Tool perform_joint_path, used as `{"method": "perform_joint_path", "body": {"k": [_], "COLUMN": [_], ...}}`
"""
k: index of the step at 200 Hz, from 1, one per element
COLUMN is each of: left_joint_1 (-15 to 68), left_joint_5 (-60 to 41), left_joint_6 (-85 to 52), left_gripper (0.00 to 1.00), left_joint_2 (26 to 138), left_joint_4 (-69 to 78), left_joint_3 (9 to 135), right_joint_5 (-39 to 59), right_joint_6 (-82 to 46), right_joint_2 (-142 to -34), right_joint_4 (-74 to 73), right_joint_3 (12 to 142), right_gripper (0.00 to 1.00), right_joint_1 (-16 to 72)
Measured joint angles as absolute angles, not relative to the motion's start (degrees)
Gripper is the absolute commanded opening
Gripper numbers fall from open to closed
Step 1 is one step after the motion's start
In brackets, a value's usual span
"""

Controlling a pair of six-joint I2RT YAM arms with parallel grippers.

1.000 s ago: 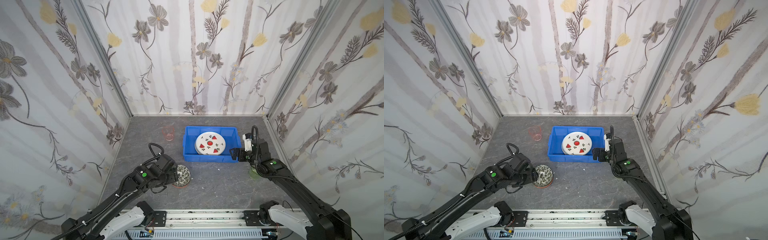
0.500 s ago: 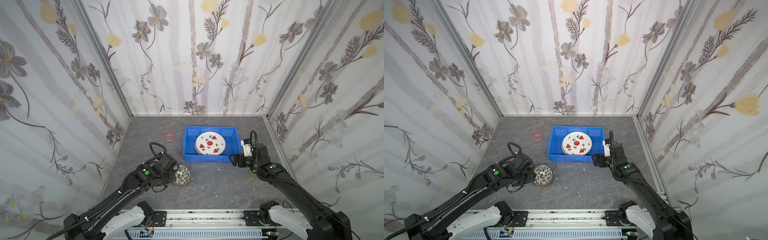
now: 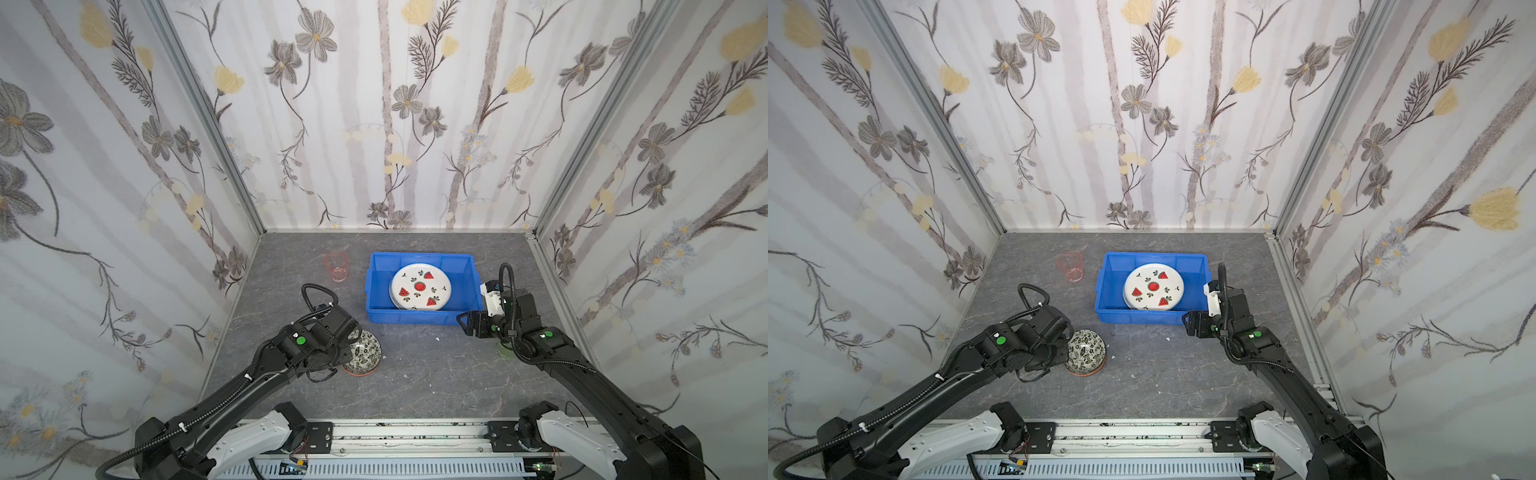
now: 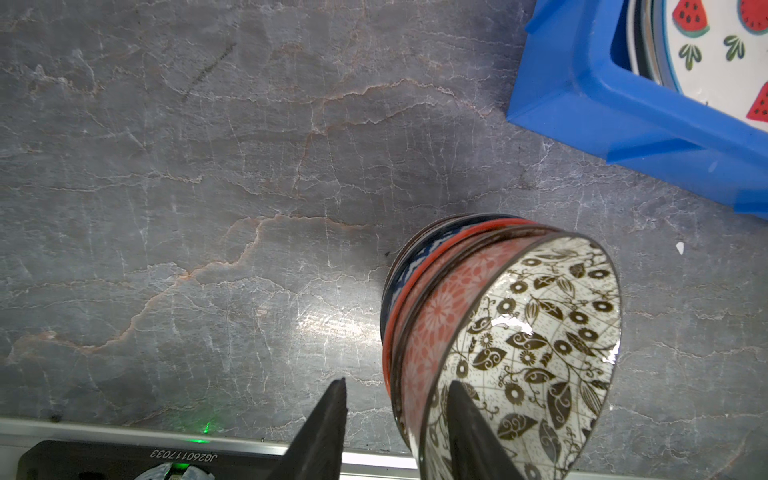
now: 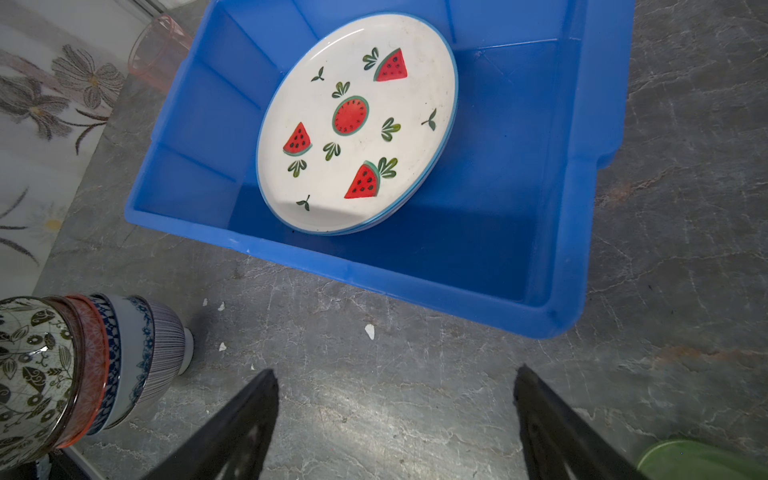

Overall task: Place the mixed dishes into the plastic bin
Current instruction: 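Lower the left gripper onto the rim of the patterned bowl stack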

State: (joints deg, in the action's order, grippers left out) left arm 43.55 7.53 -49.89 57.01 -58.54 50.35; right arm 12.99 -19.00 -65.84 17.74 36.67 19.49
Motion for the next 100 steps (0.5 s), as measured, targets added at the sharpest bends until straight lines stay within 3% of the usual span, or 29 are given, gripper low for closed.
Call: {"method": "perform_joint_path", "body": {"k": [100], "left_joint_1": [43.57], "left_joint_5": [8.4], "left_joint_6": [-49.47], "left_gripper": [0.3], "left_joint_2": [59.68], "left_joint_4": [-59.9], "left_joint_3": [52.73], "right_joint_5": [13.61], "right_joint_6": [-19.99], "right_joint_2": [-66.22], "right_joint_4": [17.72], "right_joint_3": [35.94], "right_gripper": [0.86], "right_joint_1": [19.49]}}
